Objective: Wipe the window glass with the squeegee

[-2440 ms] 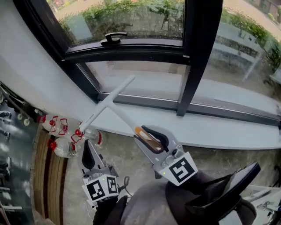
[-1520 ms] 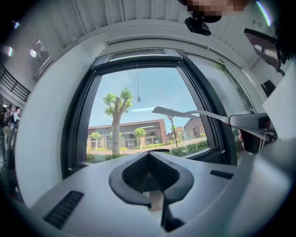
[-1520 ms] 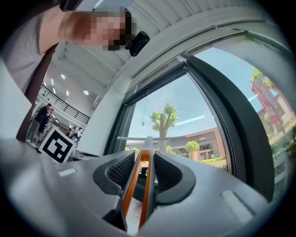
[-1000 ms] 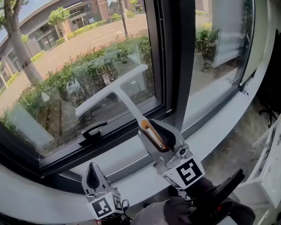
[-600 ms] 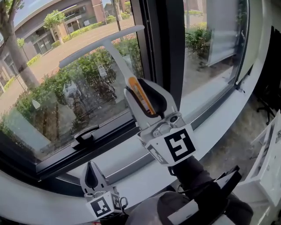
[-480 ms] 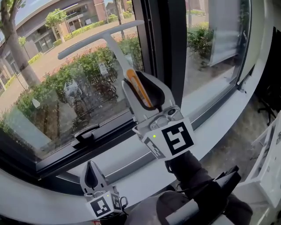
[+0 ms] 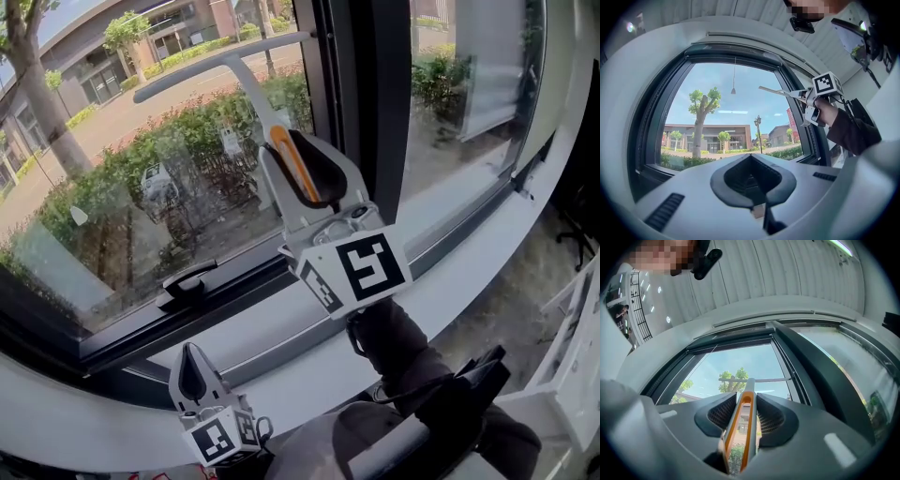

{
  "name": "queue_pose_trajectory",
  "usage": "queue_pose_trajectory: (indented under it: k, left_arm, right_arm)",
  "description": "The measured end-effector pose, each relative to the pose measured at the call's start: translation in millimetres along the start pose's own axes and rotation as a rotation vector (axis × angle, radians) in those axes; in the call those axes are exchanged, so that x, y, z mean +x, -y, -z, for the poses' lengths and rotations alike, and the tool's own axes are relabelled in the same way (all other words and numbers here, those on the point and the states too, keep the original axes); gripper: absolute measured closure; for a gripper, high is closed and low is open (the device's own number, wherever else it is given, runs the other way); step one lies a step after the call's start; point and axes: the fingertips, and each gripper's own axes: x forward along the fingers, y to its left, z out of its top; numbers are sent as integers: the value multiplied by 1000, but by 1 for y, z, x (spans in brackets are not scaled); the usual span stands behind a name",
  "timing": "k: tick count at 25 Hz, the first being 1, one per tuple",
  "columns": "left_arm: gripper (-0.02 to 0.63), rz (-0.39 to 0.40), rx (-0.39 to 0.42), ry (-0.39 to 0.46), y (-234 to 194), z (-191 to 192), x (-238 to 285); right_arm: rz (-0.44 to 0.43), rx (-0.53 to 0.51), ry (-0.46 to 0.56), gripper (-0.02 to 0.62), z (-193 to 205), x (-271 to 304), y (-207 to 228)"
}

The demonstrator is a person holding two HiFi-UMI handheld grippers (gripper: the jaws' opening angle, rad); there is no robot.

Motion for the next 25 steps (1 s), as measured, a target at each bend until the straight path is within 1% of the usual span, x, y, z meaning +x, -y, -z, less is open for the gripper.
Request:
queue_pose_trajectory:
  k: [4, 8, 9, 12, 16, 21, 25]
  left_arm:
    - [606, -11, -1, -12, 0, 4, -3]
    - [606, -26, -2, -35, -2, 8, -13]
    - [606, -30, -1, -28, -2, 7, -10]
    - [606, -38, -3, 5, -2, 6, 1]
    - [606, -44, -2, -16, -5, 13, -4]
    - [606, -40, -2, -45, -4, 15, -12]
    - [606, -41, -4, -37, -2, 13, -11]
  right_arm:
    - [10, 8, -37, 465, 14, 5, 3]
    - [28, -25, -79, 465, 29, 1, 0]
    - [31, -34, -81, 465, 30, 3, 0]
    - [32, -61, -51, 465, 26, 15, 0]
    - [27, -48, -45, 465, 33, 14, -4]
    - [16, -34, -65, 465, 35, 11, 0]
    - [13, -31, -64, 465, 32, 9, 1]
